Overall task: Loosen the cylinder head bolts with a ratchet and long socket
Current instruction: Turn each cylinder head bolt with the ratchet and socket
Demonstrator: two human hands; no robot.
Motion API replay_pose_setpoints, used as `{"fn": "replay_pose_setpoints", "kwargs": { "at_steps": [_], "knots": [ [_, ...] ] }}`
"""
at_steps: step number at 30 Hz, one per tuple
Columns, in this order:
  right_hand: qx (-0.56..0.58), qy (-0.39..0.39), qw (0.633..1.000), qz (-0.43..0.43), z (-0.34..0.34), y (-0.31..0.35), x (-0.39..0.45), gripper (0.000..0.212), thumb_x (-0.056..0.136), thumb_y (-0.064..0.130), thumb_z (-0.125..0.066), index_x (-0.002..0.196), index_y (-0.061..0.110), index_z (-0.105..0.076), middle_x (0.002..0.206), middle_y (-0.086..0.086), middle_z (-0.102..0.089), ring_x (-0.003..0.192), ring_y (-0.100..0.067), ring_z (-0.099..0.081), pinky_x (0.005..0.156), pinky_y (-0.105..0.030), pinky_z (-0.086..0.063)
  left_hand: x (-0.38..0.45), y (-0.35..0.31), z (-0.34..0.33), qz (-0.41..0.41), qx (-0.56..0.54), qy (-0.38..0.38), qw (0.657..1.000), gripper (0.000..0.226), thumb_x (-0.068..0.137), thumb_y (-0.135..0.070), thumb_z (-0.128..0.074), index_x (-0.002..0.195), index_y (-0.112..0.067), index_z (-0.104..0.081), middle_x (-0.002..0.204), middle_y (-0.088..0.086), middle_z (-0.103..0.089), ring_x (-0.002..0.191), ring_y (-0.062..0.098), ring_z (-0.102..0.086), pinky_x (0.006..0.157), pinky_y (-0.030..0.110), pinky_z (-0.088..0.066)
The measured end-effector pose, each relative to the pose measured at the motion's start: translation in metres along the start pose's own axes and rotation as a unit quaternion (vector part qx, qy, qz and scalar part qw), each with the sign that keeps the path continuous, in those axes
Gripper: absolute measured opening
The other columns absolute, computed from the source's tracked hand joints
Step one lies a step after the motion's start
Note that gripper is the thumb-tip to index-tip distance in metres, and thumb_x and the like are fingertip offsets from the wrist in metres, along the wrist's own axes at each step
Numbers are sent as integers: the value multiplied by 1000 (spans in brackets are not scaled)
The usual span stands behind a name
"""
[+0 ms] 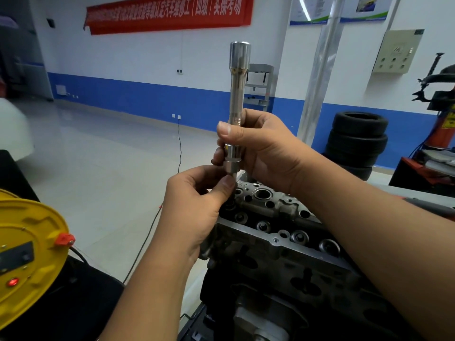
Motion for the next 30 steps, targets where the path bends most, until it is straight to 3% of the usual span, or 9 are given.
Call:
{"fn": "replay_pose_setpoints", "kwargs": {
  "at_steps": [7,11,14,16,21,27,30],
  "knots": [
    [-5,29,999,-26,0,1,-1,16,90,23,-66,87,8,-62,83,-10,-70,74,-27,-71,71,-38,-55,1,2,-3,12,-2,50,999,31,106,-16,-59,93,-31,-83,91,-3,-82,89,10,-78,83,31,-52],
    [-5,26,999,-39,-2,1,-1,20,88,28,-66,89,8,-65,83,-11,-71,74,-28,-70,74,-38,-57,1,4,0,13,-15,9,1000,20,95,-13,-74,84,-28,-81,87,-6,-81,83,7,-77,81,28,-52],
    [-11,14,1000,-23,0,1,-2,15,89,25,-69,85,12,-62,81,-12,-70,72,-29,-69,82,-48,-54,2,4,0,1,-12,-11,1000,17,84,-14,-84,78,-29,-80,82,-7,-80,76,7,-74,76,27,-53],
    [-11,13,1000,-15,1,0,-2,16,90,23,-69,83,12,-60,81,-12,-70,71,-29,-69,82,-50,-53,2,3,0,-8,-7,-7,1000,17,84,-18,-84,78,-34,-81,84,-7,-80,79,8,-74,77,27,-54],
    [-5,27,999,-18,1,1,0,21,92,26,-66,91,7,-58,84,-11,-73,73,-27,-71,70,-38,-57,-1,0,-1,1,-18,45,999,25,100,-17,-68,87,-32,-83,91,-4,-82,89,10,-78,83,30,-53],
    [-12,45,998,-40,-2,1,-2,20,93,28,-65,92,8,-68,85,-11,-72,77,-26,-70,79,-39,-59,-1,2,1,-6,-17,-28,999,10,78,-22,-88,83,-27,-80,84,-7,-80,81,12,-77,80,31,-54],
    [-15,27,999,-26,0,0,-2,14,91,23,-69,86,12,-61,82,-13,-72,74,-29,-70,73,-40,-58,-2,-1,-1,-4,-15,9,1000,6,78,-35,-82,82,-39,-83,86,-6,-81,85,11,-77,82,32,-54]
  ]
}}
Point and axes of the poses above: each hand's wrist, its own x-axis towards the middle knuckle, its own z-axis out of the back of the hand, y = z × x, the point moved 3 cm from there along x, towards the middle knuckle
